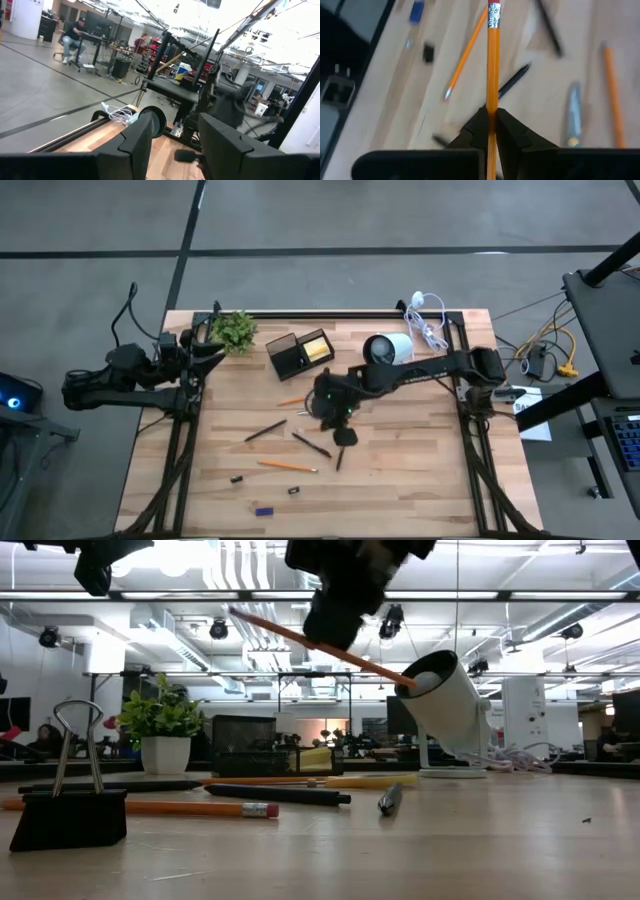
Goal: Pick and place office supplies into organizer
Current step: Put the bottom right yellow pencil into the black desk organizer
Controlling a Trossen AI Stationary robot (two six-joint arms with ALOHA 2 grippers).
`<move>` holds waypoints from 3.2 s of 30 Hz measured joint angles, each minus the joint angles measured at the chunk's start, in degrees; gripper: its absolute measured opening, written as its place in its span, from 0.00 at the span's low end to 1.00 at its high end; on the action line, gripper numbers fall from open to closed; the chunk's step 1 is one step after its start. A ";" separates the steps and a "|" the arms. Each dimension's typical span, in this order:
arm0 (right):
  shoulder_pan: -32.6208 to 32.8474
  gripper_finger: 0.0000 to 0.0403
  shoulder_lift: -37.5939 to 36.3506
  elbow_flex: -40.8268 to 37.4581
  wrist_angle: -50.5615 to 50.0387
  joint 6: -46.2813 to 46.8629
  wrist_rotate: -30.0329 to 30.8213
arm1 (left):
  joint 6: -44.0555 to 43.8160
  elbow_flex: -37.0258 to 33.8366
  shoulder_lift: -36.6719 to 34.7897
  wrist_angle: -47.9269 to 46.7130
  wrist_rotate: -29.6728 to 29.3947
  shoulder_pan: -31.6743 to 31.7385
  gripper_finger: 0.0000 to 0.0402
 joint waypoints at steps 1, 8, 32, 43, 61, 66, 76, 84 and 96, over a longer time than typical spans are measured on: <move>-0.60 0.02 -0.18 0.00 1.04 0.85 0.02 | -0.02 0.02 0.00 0.04 0.00 0.00 0.36; -3.59 0.02 -0.22 0.00 9.10 5.42 0.21 | -0.17 0.04 0.01 0.02 0.01 0.00 0.36; -11.79 0.02 -0.22 -0.20 32.17 10.00 10.80 | -0.19 0.04 0.00 0.02 0.00 0.00 0.36; -16.43 0.02 0.15 -0.82 41.71 9.80 10.99 | -0.19 0.04 0.00 0.02 0.02 0.00 0.36; -21.10 0.02 0.71 -9.52 65.16 10.73 10.46 | -0.39 0.04 0.00 0.04 0.00 0.00 0.36; -21.44 0.02 2.25 -10.45 70.13 11.10 10.43 | -0.37 0.04 0.01 0.07 -0.01 0.00 0.36; -21.42 0.02 3.84 -10.23 70.50 10.93 18.66 | -0.37 0.04 0.02 0.09 -0.04 0.00 0.36; -21.33 0.02 4.02 -8.90 71.49 10.64 21.17 | -0.37 0.04 0.02 0.09 -0.04 0.00 0.36; -21.22 0.02 8.82 1.05 61.19 9.23 26.07 | -0.34 0.04 0.02 0.07 -0.17 0.00 0.36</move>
